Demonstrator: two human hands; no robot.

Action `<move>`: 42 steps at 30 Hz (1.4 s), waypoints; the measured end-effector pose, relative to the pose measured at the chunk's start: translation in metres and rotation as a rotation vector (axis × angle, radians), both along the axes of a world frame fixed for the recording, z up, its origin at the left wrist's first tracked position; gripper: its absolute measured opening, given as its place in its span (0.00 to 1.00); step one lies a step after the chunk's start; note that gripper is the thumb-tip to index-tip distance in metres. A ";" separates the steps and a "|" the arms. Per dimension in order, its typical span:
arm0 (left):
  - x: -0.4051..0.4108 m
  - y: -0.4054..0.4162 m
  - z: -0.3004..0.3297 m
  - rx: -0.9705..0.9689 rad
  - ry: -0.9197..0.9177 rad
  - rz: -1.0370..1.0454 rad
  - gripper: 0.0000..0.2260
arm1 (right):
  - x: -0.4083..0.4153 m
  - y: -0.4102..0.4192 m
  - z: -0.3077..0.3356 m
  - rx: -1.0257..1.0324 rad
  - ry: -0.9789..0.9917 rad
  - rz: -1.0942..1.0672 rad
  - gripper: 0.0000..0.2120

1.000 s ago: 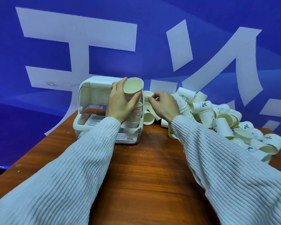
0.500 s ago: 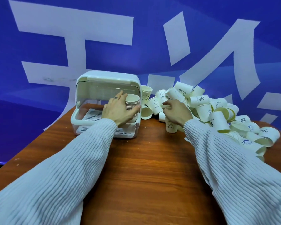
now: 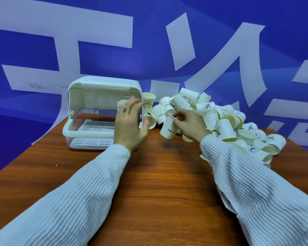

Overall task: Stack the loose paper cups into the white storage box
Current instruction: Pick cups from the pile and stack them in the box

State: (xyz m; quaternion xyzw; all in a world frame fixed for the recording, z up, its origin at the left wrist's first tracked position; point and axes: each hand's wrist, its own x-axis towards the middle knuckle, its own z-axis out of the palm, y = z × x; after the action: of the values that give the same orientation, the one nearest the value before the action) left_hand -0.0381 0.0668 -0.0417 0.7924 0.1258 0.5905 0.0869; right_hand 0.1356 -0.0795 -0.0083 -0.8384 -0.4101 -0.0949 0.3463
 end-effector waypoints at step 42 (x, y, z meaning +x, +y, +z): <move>-0.051 0.007 -0.003 -0.600 -0.330 -0.071 0.38 | -0.075 0.091 0.063 0.213 -0.280 0.339 0.08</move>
State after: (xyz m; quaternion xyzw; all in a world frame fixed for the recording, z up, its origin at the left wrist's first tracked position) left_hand -0.0890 0.0736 -0.0449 0.6293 0.2505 0.6439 0.3558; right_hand 0.0608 0.0119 0.0548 -0.6949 -0.5768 -0.1934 0.3833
